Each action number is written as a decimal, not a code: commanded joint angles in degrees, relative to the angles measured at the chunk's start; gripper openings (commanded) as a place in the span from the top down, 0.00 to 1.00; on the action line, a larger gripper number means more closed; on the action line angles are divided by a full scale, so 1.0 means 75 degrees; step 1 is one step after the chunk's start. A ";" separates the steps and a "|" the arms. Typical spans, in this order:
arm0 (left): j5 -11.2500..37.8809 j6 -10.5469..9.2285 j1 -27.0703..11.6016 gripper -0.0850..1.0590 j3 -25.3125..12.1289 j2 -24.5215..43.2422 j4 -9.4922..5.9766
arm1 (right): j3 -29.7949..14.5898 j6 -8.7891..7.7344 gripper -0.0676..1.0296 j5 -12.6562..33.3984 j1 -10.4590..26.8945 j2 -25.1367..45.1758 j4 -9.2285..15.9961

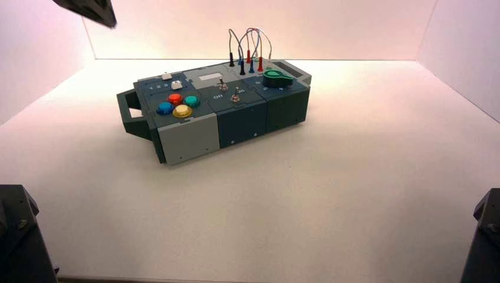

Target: Flip the top switch on with the right gripper.

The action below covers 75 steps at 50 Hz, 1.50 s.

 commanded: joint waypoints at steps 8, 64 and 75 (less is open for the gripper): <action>-0.0094 0.0176 0.0164 0.95 -0.0516 0.1477 -0.0012 | -0.0785 -0.0609 0.96 0.0129 0.0996 0.1219 0.0270; -0.0363 0.0363 0.0539 0.95 -0.0809 0.3891 -0.0176 | -0.3246 -0.1301 0.96 0.0387 0.1605 0.4699 0.0246; -0.0375 0.0352 0.0539 0.95 -0.0926 0.4371 -0.0199 | -0.3563 -0.1348 0.96 0.0480 0.1605 0.5133 0.0199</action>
